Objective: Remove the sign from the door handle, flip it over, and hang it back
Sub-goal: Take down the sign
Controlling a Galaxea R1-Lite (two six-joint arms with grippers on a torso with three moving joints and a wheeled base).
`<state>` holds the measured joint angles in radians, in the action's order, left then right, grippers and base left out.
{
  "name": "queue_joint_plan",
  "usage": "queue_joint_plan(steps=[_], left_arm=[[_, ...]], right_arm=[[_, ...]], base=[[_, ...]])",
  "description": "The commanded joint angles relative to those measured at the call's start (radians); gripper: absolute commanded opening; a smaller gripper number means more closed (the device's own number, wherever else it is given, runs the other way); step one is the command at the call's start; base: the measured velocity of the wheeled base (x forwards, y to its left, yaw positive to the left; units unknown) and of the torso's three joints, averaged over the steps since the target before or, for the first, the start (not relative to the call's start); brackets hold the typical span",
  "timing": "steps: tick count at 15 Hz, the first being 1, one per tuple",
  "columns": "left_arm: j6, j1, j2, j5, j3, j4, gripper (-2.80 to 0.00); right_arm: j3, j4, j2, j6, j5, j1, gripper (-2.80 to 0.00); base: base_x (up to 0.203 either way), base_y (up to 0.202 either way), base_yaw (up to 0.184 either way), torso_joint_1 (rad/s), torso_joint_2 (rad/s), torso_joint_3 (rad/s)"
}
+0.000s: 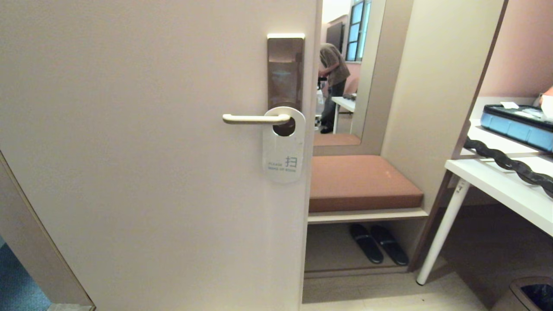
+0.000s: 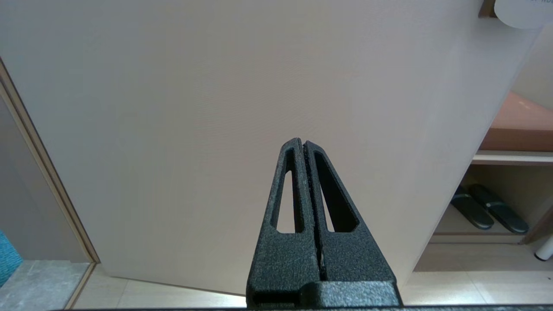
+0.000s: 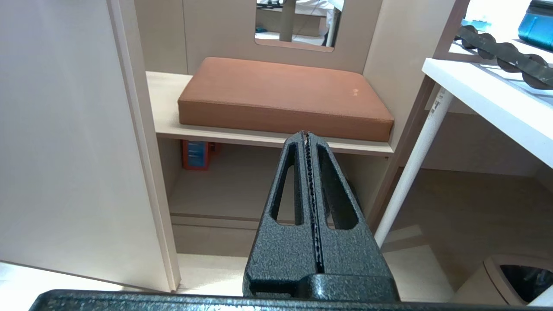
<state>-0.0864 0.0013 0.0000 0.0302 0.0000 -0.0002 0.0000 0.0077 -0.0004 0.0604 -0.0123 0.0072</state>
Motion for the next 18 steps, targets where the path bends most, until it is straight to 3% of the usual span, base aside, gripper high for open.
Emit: queue_joint_plan(steps=[1, 10, 18], left_arm=[[-0.001, 0.000, 0.002, 0.000, 0.000, 0.000, -2.80], [-0.001, 0.000, 0.002, 0.000, 0.000, 0.000, -2.80], [-0.001, 0.000, 0.002, 0.000, 0.000, 0.000, -2.80]], right_arm=[[0.000, 0.000, 0.000, -0.001, 0.000, 0.000, -2.80], [-0.010, -0.004, 0.000, 0.006, -0.001, 0.000, -2.80], [-0.221, 0.089, 0.026, 0.074, -0.005, 0.000, -2.80]], base=[[0.000, 0.000, 0.000, 0.000, 0.00, 0.000], [0.000, 0.000, 0.000, 0.000, 0.00, 0.000], [0.000, 0.000, 0.000, 0.000, 0.00, 0.000]])
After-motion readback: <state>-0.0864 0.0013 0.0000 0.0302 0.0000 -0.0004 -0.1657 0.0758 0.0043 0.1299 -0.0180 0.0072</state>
